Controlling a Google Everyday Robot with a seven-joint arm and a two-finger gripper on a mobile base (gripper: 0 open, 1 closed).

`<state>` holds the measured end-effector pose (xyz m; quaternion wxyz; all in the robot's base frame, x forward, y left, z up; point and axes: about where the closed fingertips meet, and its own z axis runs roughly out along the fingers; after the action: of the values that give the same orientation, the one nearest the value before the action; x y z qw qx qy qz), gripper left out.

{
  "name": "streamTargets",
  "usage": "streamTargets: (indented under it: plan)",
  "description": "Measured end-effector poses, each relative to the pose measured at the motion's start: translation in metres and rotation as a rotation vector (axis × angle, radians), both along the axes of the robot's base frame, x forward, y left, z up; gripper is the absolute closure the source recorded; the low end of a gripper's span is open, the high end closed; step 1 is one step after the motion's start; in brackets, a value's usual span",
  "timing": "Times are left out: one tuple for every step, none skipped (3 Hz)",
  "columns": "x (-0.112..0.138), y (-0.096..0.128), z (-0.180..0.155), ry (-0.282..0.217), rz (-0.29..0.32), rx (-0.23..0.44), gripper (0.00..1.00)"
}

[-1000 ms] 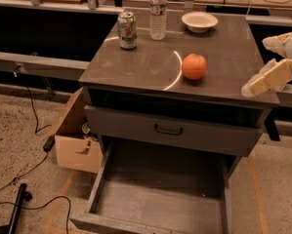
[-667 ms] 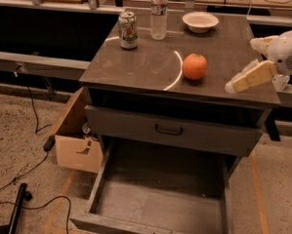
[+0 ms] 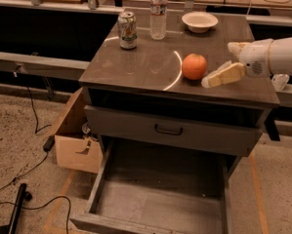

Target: Place orange into middle drawer

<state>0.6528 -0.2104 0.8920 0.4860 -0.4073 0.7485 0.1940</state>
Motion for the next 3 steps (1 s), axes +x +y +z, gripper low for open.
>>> streamTargets:
  plan:
    - [0.019,0.017,-0.015,0.011,0.009,0.043,0.0]
    - [0.037,0.033,-0.022,0.015,0.034,0.076,0.15]
    - [0.043,0.039,-0.024,0.027,0.057,0.086,0.38]
